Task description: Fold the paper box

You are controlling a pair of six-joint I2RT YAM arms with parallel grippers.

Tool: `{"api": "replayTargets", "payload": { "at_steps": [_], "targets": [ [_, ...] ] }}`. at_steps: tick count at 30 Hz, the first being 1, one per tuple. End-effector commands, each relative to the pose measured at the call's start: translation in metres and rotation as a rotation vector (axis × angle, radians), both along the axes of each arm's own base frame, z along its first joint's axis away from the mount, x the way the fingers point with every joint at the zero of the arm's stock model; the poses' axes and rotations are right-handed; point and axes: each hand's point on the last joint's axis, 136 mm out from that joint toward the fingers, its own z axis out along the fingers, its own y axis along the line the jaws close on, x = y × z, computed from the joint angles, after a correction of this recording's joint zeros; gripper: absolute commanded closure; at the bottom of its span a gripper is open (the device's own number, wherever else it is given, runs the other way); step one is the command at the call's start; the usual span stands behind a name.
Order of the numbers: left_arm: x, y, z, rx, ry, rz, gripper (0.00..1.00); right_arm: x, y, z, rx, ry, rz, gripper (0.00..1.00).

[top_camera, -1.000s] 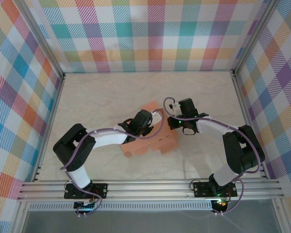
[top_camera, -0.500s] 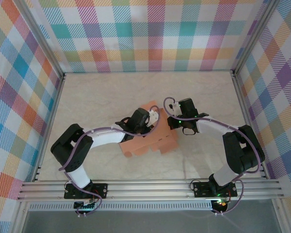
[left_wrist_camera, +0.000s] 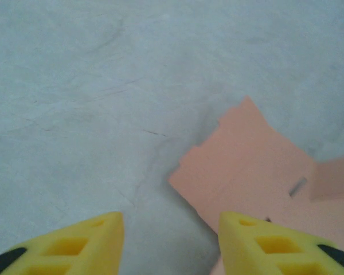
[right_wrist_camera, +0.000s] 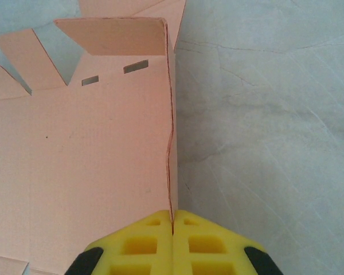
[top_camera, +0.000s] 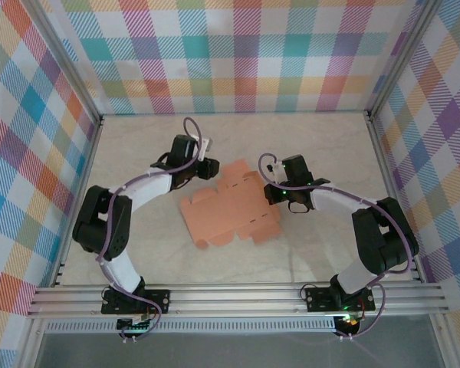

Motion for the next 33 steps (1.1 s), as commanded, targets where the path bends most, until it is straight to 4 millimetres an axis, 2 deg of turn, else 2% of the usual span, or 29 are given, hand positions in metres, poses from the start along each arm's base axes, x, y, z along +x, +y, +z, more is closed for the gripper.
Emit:
{"api": "replayTargets", "payload": {
  "at_steps": [1, 5, 14, 17, 23, 30, 33],
  "targets": [
    [-0.01, -0.001, -0.031, -0.013, 0.211, 0.029, 0.62, 0.008, 0.01, 0.017, 0.04, -0.039, 0.017, 0.99],
    [-0.016, -0.013, -0.048, -0.024, 0.293, -0.033, 0.78, 0.008, 0.008, 0.016, 0.037, -0.037, 0.016, 0.99],
    [-0.047, -0.04, -0.052, 0.047, 0.268, -0.142, 0.78, 0.009, 0.009, 0.014, 0.032, -0.035, 0.016, 0.99],
    [-0.065, -0.043, -0.065, 0.145, 0.296, -0.176, 0.78, 0.009, 0.009, 0.014, 0.034, -0.034, 0.016, 0.99],
    [-0.087, -0.054, -0.087, 0.236, 0.343, -0.233, 0.78, 0.01, 0.009, 0.012, 0.035, -0.026, 0.011, 0.99],
    [-0.096, -0.058, -0.119, 0.25, 0.411, -0.234, 0.8, 0.011, 0.01, 0.013, 0.037, -0.028, 0.01, 0.99],
    [-0.1, -0.053, -0.131, 0.275, 0.44, -0.228, 0.8, 0.011, 0.008, 0.013, 0.028, -0.028, 0.005, 0.99]
  ]
}}
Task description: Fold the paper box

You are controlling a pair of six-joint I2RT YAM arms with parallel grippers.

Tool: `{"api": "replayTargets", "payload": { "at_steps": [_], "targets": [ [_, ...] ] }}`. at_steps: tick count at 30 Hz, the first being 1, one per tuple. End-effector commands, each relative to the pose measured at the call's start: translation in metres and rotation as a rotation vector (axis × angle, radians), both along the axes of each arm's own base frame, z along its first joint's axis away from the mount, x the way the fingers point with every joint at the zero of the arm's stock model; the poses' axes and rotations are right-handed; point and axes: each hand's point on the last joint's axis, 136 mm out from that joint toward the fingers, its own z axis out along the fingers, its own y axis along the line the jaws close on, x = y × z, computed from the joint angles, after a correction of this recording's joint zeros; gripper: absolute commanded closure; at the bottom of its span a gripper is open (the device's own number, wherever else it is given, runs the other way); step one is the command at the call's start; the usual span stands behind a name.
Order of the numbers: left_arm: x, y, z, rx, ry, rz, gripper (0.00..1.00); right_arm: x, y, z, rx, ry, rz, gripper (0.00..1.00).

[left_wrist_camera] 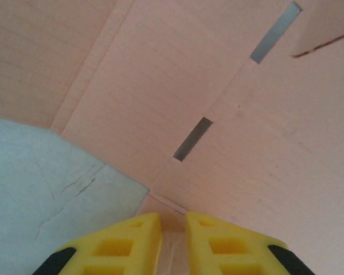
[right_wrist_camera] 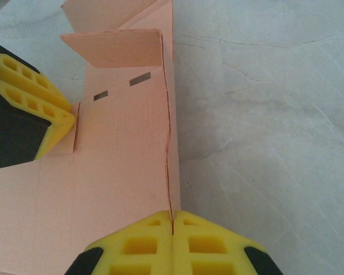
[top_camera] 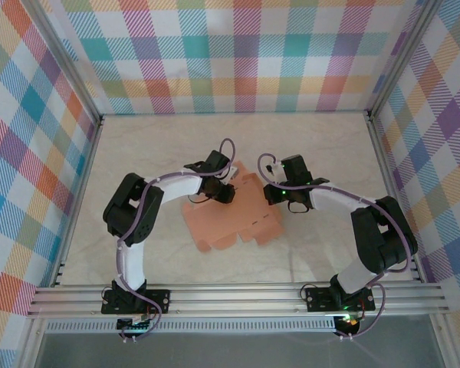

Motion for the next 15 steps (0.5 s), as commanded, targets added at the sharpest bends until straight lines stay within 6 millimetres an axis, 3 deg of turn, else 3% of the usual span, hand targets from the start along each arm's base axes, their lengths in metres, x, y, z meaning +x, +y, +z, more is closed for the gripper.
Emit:
{"api": "replayTargets", "payload": {
  "at_steps": [1, 4, 7, 9, 13, 15],
  "targets": [
    [-0.025, 0.01, -0.04, 0.083, 0.114, -0.014, 0.8, 0.011, 0.007, 0.015, 0.03, -0.04, 0.002, 0.99],
    [-0.026, 0.012, -0.043, 0.088, 0.115, -0.003, 0.8, 0.01, 0.007, 0.015, 0.028, -0.038, 0.0, 0.99],
    [-0.021, 0.007, -0.026, 0.036, 0.068, 0.004, 0.78, 0.01, 0.007, 0.016, 0.031, -0.039, -0.001, 0.99],
    [-0.015, 0.001, -0.003, -0.015, 0.013, 0.015, 0.73, 0.011, 0.007, 0.018, 0.029, -0.044, -0.001, 0.99],
    [0.004, -0.005, 0.067, -0.151, -0.171, 0.071, 0.64, 0.012, 0.004, 0.019, 0.002, -0.054, -0.002, 0.99],
    [0.008, -0.002, 0.097, -0.207, -0.243, 0.112, 0.54, 0.013, 0.001, 0.017, -0.024, -0.06, -0.003, 0.99]
  ]
}}
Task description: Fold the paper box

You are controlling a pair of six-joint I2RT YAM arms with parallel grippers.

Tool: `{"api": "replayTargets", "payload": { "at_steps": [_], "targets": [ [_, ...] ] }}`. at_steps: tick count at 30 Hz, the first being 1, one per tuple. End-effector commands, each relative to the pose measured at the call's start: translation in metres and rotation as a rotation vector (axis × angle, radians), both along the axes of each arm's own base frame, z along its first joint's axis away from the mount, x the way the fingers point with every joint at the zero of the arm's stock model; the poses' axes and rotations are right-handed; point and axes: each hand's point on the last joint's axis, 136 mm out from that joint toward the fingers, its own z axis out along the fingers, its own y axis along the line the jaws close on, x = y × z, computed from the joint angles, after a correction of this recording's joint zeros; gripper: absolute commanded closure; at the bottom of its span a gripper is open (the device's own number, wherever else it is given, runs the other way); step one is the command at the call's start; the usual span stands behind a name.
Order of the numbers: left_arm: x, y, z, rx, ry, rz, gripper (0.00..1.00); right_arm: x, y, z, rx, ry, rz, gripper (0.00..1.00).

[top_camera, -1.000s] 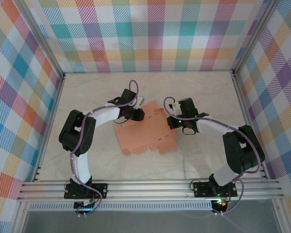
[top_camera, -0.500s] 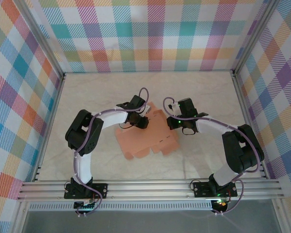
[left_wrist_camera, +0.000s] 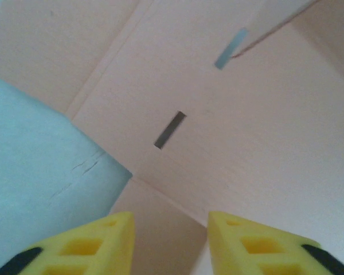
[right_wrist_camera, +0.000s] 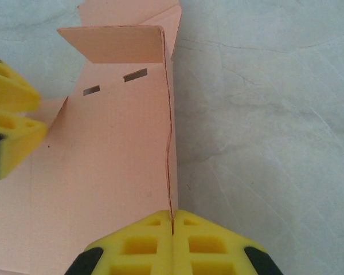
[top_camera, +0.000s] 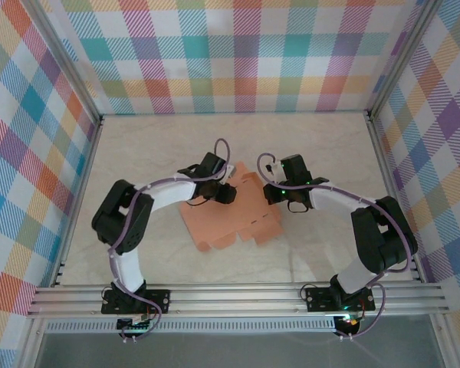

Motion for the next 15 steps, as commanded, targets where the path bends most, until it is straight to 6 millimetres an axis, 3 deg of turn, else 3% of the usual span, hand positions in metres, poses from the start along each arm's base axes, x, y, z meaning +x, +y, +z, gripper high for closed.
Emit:
{"api": "replayTargets", "payload": {
  "at_steps": [1, 4, 7, 11, 15],
  "targets": [
    [0.016, -0.001, 0.074, -0.147, -0.172, 0.075, 0.48, 0.011, 0.002, 0.015, -0.027, -0.056, 0.003, 0.99],
    [0.021, 0.014, 0.094, -0.231, -0.196, 0.14, 0.34, 0.011, 0.001, 0.014, -0.054, -0.067, 0.013, 0.99],
    [0.023, 0.022, 0.097, -0.27, -0.189, 0.154, 0.24, 0.01, 0.004, 0.013, -0.072, -0.081, 0.045, 0.99],
    [0.016, 0.01, 0.099, -0.269, -0.244, 0.006, 0.26, 0.007, 0.009, 0.013, -0.081, -0.083, 0.086, 0.99],
    [0.016, 0.005, 0.097, -0.144, -0.337, -0.149, 0.31, -0.001, 0.021, 0.017, -0.042, -0.065, 0.159, 0.99]
  ]
}}
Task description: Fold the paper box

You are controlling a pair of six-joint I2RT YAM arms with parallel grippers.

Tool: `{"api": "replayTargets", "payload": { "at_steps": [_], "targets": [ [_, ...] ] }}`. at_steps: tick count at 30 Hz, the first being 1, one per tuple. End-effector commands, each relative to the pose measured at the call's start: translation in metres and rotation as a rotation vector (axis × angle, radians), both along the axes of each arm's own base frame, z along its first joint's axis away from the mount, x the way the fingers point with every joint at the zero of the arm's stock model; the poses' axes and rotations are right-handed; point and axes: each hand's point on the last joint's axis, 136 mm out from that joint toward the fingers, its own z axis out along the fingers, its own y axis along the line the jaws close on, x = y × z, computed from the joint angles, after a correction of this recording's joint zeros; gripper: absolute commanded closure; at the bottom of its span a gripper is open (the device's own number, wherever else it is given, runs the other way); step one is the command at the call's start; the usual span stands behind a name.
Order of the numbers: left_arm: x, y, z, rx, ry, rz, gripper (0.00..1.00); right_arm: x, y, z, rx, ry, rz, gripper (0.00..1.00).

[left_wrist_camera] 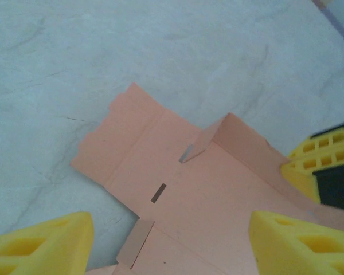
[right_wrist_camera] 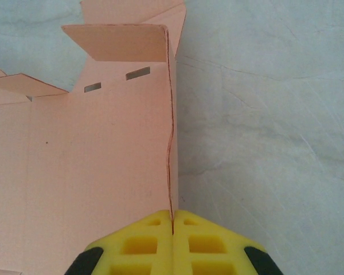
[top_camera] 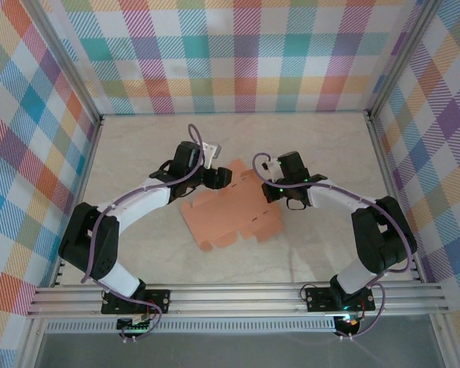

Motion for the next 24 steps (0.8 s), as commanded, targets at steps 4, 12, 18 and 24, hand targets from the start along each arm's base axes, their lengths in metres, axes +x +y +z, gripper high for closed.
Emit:
{"api": "replayTargets", "payload": {
  "at_steps": [4, 12, 18, 24],
  "targets": [
    [-0.003, -0.021, -0.009, 0.211, -0.133, -0.297, 0.39, -0.01, 0.02, 0.009, 0.026, 0.027, 0.134, 0.99],
    [0.005, -0.035, -0.028, 0.309, -0.11, -0.407, 0.56, -0.016, 0.026, 0.008, 0.016, 0.052, 0.174, 0.99],
    [-0.003, -0.043, -0.044, 0.337, -0.052, -0.456, 0.6, -0.019, 0.026, 0.005, 0.009, 0.065, 0.182, 0.99],
    [-0.003, -0.058, -0.055, 0.338, -0.026, -0.495, 0.66, -0.02, 0.031, 0.002, 0.009, 0.074, 0.186, 0.99]
  ]
}}
